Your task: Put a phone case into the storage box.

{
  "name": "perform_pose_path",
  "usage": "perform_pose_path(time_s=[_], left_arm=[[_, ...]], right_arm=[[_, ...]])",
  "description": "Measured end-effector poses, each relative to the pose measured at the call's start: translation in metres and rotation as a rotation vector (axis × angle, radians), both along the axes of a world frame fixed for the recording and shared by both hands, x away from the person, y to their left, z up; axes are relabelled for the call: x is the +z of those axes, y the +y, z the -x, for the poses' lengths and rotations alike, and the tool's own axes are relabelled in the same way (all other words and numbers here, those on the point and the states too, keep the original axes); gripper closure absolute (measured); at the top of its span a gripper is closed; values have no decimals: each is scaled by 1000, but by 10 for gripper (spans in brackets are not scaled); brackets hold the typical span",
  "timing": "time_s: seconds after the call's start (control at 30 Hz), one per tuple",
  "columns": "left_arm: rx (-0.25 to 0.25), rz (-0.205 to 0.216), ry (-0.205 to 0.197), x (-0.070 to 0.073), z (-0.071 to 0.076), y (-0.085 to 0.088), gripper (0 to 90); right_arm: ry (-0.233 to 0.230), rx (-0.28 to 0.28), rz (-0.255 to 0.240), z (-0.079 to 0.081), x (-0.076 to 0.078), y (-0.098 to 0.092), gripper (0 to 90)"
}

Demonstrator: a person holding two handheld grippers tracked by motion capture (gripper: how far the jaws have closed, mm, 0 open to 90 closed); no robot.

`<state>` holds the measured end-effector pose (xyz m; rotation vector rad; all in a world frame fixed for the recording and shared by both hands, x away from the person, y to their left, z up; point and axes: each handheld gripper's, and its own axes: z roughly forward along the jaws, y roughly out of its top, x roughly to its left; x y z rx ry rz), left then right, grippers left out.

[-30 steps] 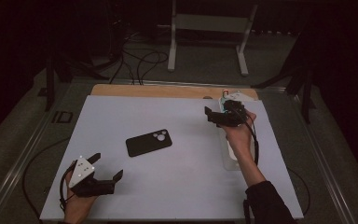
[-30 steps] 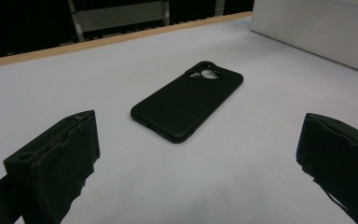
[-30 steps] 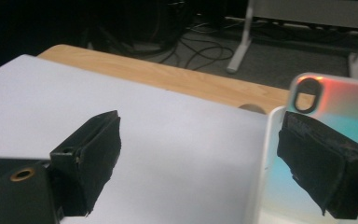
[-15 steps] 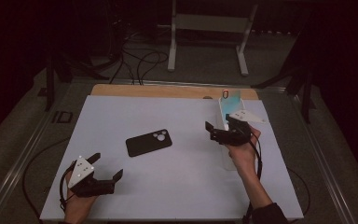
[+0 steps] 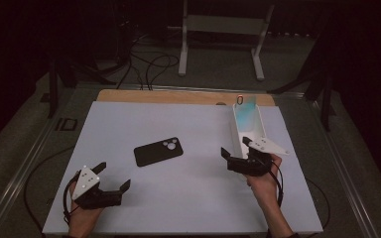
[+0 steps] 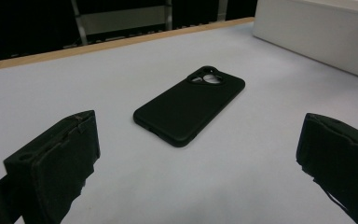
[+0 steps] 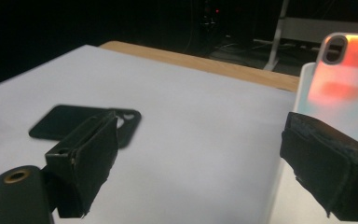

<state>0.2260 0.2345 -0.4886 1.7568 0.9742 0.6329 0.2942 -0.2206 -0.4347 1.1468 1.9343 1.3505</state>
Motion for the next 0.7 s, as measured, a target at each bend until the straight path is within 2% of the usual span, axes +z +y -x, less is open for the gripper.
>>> perform_pose_path(time_s=[0.13,0.33,0.5,0.7], left_arm=[[2,8,-1,0,0,0,0],[5,16,3,1,-1,2,1],[5,19,6,1,-1,3,1],[5,12,5,2,0,3,0]], right_arm=[[-16,2,32,9,-8,-4,109],[-18,4,40,24,-20,-10,109],[-30,43,50,32,-26,-13,109],[-62,56,33,39,-29,-19,109]])
